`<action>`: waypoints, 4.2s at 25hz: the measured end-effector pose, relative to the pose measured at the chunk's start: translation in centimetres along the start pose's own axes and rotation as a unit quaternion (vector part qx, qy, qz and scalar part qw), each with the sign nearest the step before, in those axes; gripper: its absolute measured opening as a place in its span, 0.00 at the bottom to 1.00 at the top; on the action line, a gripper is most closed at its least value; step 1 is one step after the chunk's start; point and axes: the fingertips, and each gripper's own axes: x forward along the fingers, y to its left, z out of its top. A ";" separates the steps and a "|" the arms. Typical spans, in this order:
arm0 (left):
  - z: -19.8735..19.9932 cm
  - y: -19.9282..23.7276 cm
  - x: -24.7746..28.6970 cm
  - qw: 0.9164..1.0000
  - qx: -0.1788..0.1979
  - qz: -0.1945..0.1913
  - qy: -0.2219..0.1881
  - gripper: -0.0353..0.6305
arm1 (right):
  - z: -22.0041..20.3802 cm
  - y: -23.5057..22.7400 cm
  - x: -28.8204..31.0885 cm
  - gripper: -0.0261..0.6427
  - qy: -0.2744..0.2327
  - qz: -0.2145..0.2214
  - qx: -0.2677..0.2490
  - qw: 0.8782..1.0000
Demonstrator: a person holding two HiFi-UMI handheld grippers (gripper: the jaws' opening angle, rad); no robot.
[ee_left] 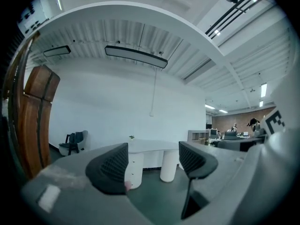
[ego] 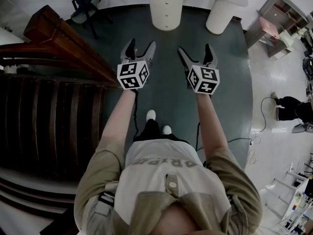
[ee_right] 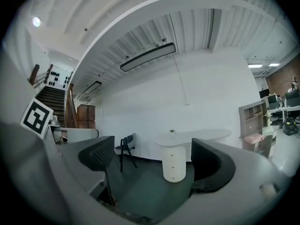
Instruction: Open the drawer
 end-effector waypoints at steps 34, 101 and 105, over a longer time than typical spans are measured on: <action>1.6 15.8 24.4 0.999 -0.010 -0.033 0.004 0.58 | -0.9 -3.6 26.8 0.79 0.018 -0.037 -0.015 0.999; -11.0 28.7 57.5 0.997 -0.013 0.032 0.062 0.58 | -16.4 -18.5 64.2 0.81 0.117 0.019 -0.028 0.993; -13.5 29.9 58.2 0.997 -0.017 0.037 0.059 0.58 | -19.9 -19.2 66.0 0.80 0.123 0.012 -0.034 0.992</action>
